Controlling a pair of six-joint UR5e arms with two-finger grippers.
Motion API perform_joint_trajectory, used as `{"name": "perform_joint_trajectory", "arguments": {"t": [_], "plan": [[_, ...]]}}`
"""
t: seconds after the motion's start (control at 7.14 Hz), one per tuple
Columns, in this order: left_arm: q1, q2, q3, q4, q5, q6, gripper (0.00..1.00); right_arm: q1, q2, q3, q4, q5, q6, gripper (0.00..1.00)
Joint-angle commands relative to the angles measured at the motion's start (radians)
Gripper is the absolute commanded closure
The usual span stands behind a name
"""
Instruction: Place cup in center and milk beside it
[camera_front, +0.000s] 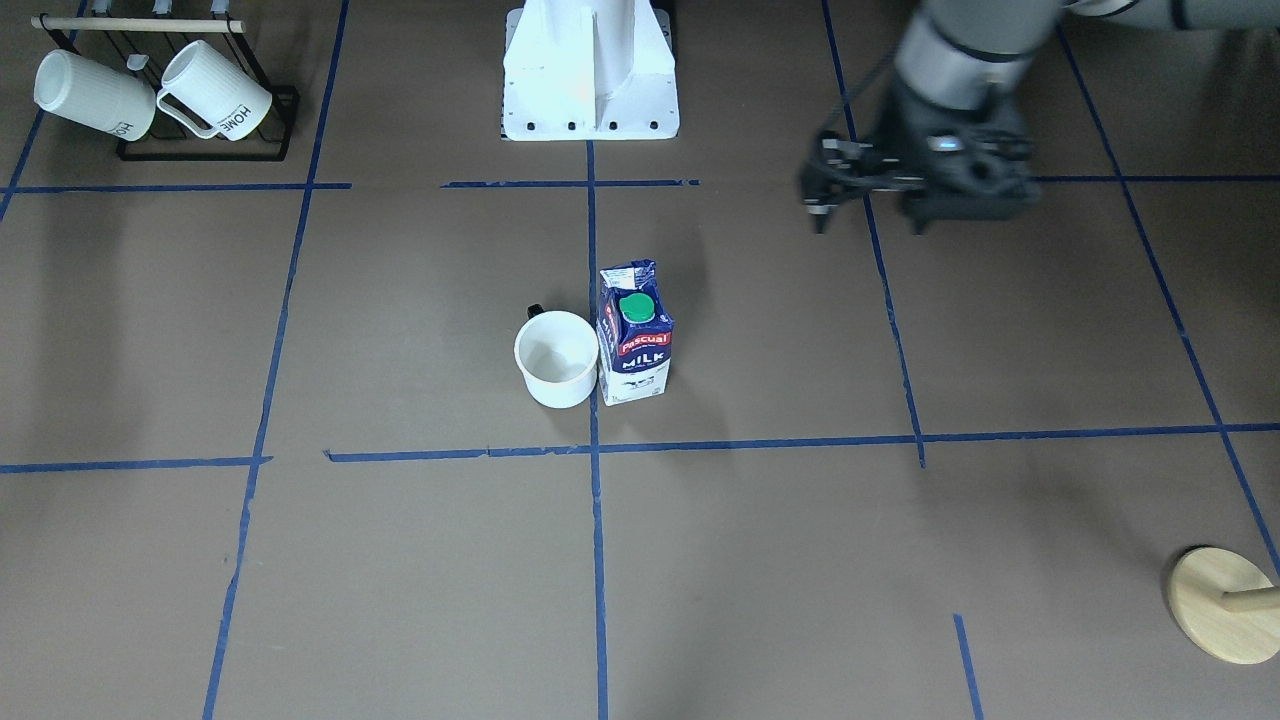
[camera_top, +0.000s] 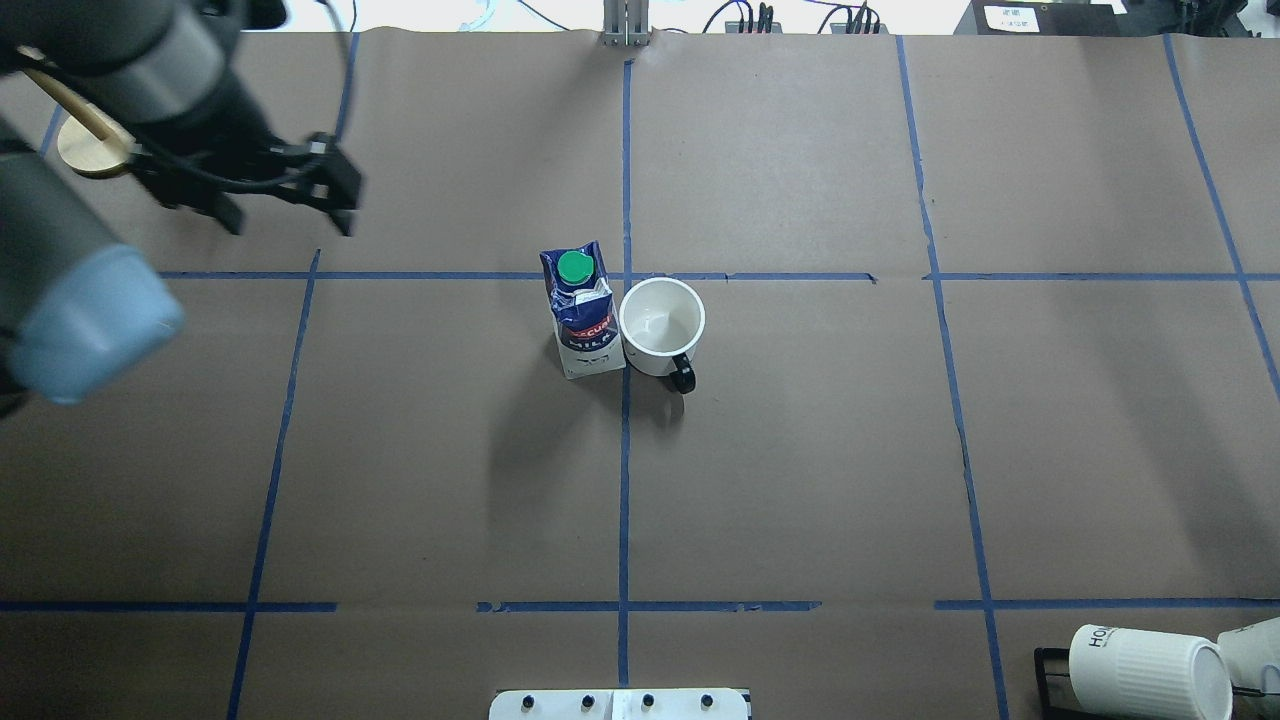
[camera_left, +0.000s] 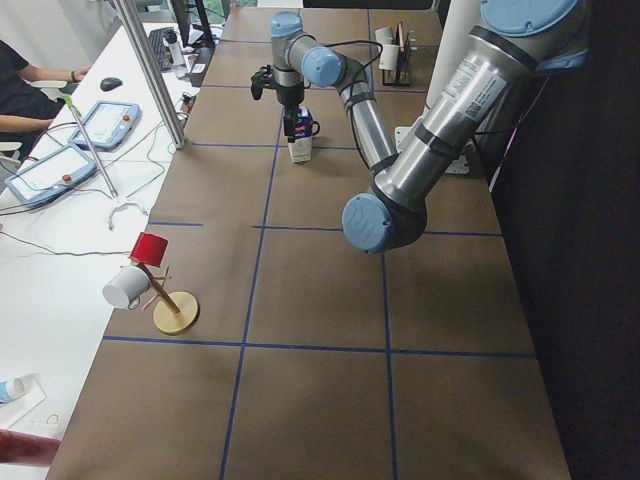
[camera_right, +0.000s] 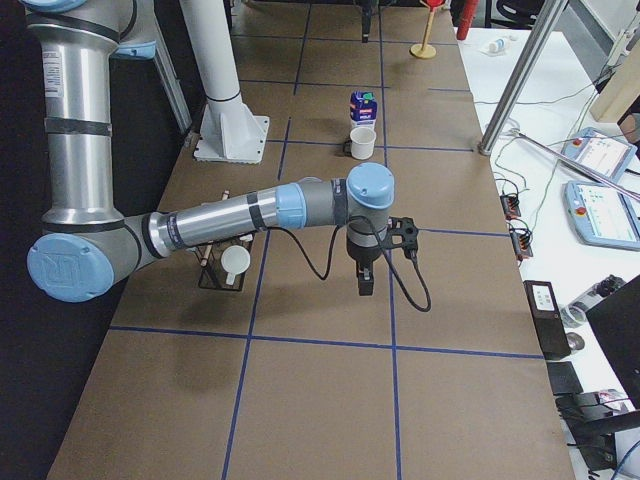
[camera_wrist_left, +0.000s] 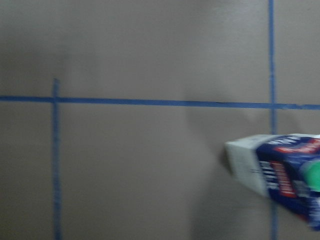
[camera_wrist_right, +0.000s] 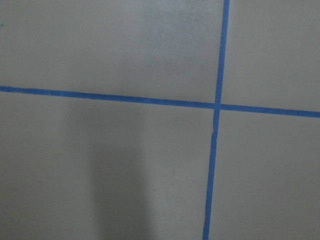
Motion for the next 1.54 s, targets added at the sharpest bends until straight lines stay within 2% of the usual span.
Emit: {"name": "perform_joint_trajectory", "arguments": {"t": [0.0,0.28,0.56,0.7,0.84,1.12,1.26,1.4], "plan": [[-0.215,0.229,-0.008,0.004,-0.08,0.376,0.0,0.046,-0.067,-0.007,0.001,0.039,-0.049,0.0],[-0.363,0.345,0.056,-0.006,-0.083,0.61,0.0,0.057,-0.095,-0.011,0.025,0.059,-0.056,0.0],[-0.441,0.358,0.186,-0.009,-0.086,0.772,0.0,0.057,-0.106,-0.1,0.193,0.053,-0.047,0.0],[-0.474,0.358,0.243,-0.011,-0.086,0.84,0.0,0.057,-0.098,-0.137,0.241,0.053,-0.044,0.0],[-0.488,0.365,0.297,-0.035,-0.086,0.863,0.0,0.057,-0.093,-0.138,0.241,0.055,-0.021,0.0],[-0.512,0.439,0.447,-0.272,-0.087,0.879,0.0,0.057,-0.087,-0.134,0.243,0.062,0.019,0.0],[-0.529,0.456,0.512,-0.352,-0.089,0.879,0.0,0.057,-0.087,-0.131,0.243,0.062,0.019,0.0],[-0.553,0.483,0.526,-0.373,-0.11,0.877,0.0,0.057,-0.087,-0.129,0.243,0.062,0.019,0.0]]}}
